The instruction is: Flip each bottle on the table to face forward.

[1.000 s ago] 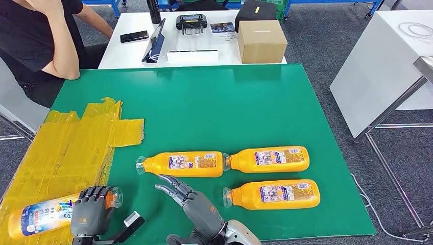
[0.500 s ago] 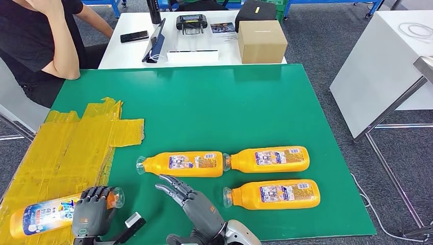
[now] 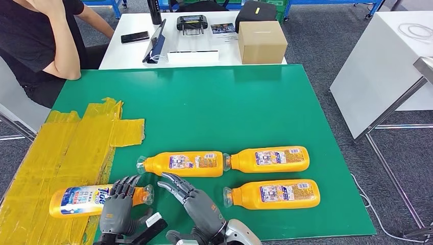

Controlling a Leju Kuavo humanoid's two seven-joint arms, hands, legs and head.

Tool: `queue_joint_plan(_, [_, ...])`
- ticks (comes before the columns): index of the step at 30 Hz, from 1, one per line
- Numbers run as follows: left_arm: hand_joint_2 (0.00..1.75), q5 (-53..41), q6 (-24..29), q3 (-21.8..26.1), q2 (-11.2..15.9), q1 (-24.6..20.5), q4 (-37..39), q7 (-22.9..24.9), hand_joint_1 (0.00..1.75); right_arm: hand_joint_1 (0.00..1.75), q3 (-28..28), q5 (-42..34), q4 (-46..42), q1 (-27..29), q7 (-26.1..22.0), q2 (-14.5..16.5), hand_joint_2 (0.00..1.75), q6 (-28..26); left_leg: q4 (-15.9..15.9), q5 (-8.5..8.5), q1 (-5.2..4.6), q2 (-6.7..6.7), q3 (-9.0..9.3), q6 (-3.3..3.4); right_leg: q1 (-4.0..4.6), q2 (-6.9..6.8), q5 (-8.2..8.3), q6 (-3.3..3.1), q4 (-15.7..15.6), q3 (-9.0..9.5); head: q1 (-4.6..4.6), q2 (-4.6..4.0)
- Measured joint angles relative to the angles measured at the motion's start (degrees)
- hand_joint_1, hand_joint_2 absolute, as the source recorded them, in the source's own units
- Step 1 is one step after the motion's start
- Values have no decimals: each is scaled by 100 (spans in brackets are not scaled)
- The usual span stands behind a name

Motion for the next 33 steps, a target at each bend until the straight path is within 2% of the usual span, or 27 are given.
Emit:
queue_joint_plan(6, [0, 201, -21, -288, 109, 65, -111, -25, 0, 0, -14, 14, 0, 8, 1, 4, 0, 0, 0, 1, 0, 0, 2, 1, 0, 0, 0, 0, 0, 2, 1, 0])
queue_joint_plan(16, [0, 562, -75, -313, 143, 69, -122, -224, 0, 0, -17, 39, 0, 8, 8, 6, 0, 2, 0, 1, 0, 0, 3, 1, 0, 0, 0, 0, 0, 2, 1, 0])
queue_joint_plan(20, [0, 1199, -221, -258, 128, 91, -212, -583, 0, 0, -17, 45, 0, 11, 10, 5, 0, -3, 0, 1, 0, 1, 3, 1, 0, 0, 0, 0, 0, 2, 1, 0])
queue_joint_plan(23, [0, 2313, -706, -41, -16, 161, -462, -1146, 0, 0, -20, 66, 0, 27, 28, 1, 0, -63, 0, 1, 0, 2, 2, 1, 0, 1, 0, 0, 0, -1, 1, 0])
queue_joint_plan(26, [0, 3925, -1628, 368, -345, 226, -859, -1621, 0, 0, -39, 94, -9, 62, 41, -8, 0, -254, 1, 1, 0, 2, -1, 1, 0, 1, 0, 0, 0, -5, 2, 0])
queue_joint_plan(29, [0, 6028, -2358, 771, -679, 311, -1340, -1764, 0, 0, -72, 139, -92, 123, 13, -24, 0, -599, 2, 1, 0, 9, -4, 2, 0, 6, 2, 1, 0, -13, 2, 0])
queue_joint_plan(32, [0, 7808, -2589, 881, -890, 518, -1943, -1903, 0, 0, -103, 161, -283, 225, 25, -83, 0, -948, 3, 0, 0, 11, -10, 1, 0, 7, 1, 1, 0, -20, 2, 0])
queue_joint_plan(33, [0, 8133, -2582, 872, -947, 622, -2160, -2004, 0, 0, -112, 157, -370, 272, 46, -114, 44, -1058, 3, 0, 0, 11, -13, 1, 0, 6, 1, 1, 0, -24, 2, 0])
